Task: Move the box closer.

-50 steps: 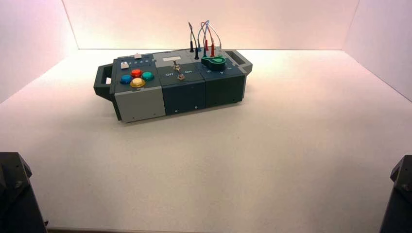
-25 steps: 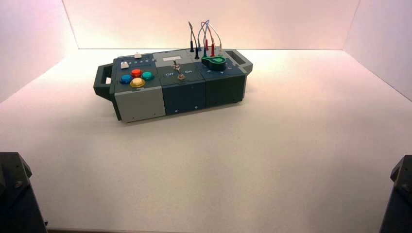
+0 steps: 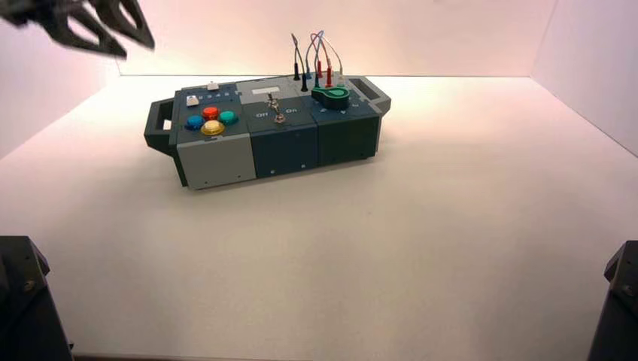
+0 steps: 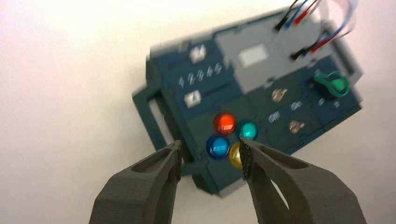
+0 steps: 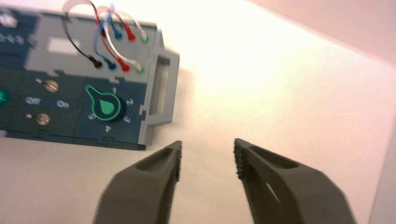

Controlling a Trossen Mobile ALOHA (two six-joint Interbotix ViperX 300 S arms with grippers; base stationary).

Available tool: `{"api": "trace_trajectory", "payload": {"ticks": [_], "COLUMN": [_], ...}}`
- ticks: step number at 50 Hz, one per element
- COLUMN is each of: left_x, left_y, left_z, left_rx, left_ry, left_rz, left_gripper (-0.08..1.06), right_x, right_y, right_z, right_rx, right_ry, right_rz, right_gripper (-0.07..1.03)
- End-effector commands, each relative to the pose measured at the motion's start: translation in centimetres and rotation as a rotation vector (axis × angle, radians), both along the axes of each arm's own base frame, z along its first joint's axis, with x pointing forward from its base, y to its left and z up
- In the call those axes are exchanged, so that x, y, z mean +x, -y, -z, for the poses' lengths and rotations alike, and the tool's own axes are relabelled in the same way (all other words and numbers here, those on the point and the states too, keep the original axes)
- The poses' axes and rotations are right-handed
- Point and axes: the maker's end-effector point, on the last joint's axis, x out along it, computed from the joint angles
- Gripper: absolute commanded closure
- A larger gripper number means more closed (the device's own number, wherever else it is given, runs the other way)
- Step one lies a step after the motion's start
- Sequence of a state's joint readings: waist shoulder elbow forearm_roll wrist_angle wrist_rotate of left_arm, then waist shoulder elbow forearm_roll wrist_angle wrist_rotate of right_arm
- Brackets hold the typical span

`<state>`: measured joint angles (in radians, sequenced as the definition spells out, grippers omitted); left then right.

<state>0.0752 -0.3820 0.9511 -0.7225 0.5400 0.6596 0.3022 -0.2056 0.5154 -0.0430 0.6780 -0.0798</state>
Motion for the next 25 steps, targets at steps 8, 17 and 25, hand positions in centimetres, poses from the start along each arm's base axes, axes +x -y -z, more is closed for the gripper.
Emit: {"api": "trace_trajectory", "payload": {"ticks": [8, 17, 25], "left_x": [1.8, 3.3, 4.1], "left_y": [-2.5, -4.4, -4.3], "left_z": [1.6, 3.0, 3.9], "left_rx": [0.02, 0.093, 0.114], "left_ry": [-0.118, -0.187, -0.204], "left_rz": [-0.052, -0.09, -0.098], "left_gripper": [0.33, 0.18, 0.18], "right_x": [4.0, 6.1, 7.1], "right_y": [-1.3, -2.2, -3.1], "right_z": [1.2, 3.1, 4.4], "right_rx": [-0.024, -0.042, -0.064], "right_ry": [-0.074, -0.106, -0.121], "right_rz": [0.0, -0.01, -0.032], "right_gripper": [0.34, 0.34, 0.34]}}
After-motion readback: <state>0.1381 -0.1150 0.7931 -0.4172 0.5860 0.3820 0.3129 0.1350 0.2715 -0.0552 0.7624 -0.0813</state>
